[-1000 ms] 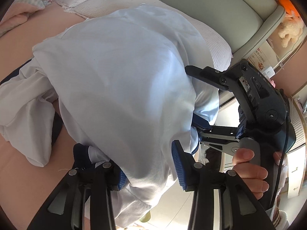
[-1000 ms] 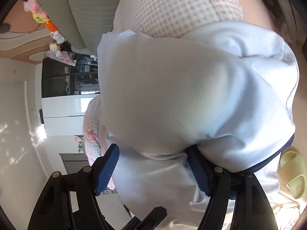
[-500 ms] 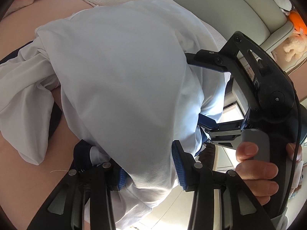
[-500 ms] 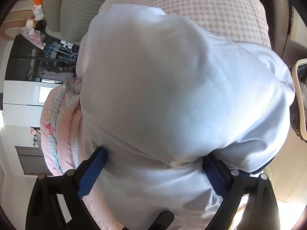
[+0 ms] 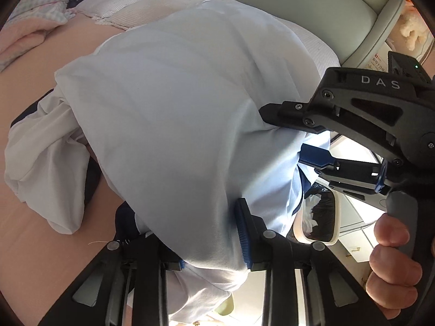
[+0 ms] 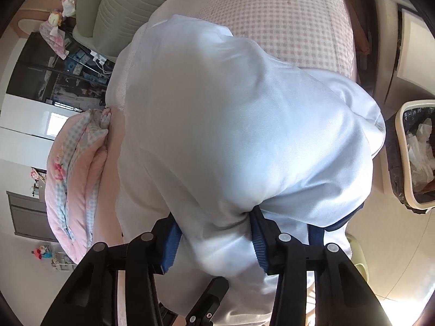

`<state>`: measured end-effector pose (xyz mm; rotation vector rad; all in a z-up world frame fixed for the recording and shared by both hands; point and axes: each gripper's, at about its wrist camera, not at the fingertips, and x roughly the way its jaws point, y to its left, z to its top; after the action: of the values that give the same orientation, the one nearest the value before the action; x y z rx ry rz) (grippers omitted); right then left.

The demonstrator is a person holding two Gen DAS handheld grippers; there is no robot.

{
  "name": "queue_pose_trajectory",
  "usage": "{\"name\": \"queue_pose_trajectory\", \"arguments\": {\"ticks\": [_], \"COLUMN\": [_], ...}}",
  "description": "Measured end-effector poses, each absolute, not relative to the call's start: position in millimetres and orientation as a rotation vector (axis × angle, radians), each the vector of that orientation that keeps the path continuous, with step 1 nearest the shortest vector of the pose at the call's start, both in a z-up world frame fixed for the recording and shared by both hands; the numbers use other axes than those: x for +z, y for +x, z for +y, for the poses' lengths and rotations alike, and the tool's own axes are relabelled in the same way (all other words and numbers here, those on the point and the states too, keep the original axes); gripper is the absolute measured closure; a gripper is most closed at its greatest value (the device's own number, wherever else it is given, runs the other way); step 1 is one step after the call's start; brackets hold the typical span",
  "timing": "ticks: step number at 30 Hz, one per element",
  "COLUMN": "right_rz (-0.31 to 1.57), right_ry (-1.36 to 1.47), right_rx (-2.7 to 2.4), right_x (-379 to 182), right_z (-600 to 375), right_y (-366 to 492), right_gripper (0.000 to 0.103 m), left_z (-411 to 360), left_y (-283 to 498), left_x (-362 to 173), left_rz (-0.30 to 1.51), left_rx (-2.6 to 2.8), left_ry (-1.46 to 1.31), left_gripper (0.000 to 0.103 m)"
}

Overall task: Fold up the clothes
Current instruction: 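Lift the light blue shirt with both grippers and pull it off the pile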

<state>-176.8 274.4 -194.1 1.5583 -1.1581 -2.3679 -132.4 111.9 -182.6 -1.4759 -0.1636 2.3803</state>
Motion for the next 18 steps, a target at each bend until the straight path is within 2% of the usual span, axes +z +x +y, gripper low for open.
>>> {"name": "queue_pose_trajectory", "arguments": {"ticks": [2,6,12,15,18], "right_rz": [-1.045,-0.908,-0.681,-0.552,-0.517], "right_ry": [1.561,1.516,1.429,1.378,1.304], "right_rx": [-2.385,-2.410,-2.452,-2.475,-2.459], "right_x": [-186.5,-173.6,-143.7,-127.4,-117.3], "right_z": [269.8,260.6,239.4,222.8,208.8], "right_y": [-173.0,-161.4,-137.0,-127.2,-122.7], "right_gripper": [0.075,0.085,0.088,0.088,0.088], "left_z": [111.1,114.5,91.1,92.9,86.6], "left_y": [-129.0,-121.0,-99.4,-108.2,-111.8], "left_x": [-178.4,-161.1,-131.9,-134.5,-129.6], "left_rz": [-0.164,-0.066,0.084,0.055,-0.003], "left_rx": [2.382,2.430,2.507,2.527,2.545], "left_ry": [-1.460,-1.383,-1.260,-1.219,-1.210], "left_gripper": [0.087,0.092,0.092,0.092,0.092]}}
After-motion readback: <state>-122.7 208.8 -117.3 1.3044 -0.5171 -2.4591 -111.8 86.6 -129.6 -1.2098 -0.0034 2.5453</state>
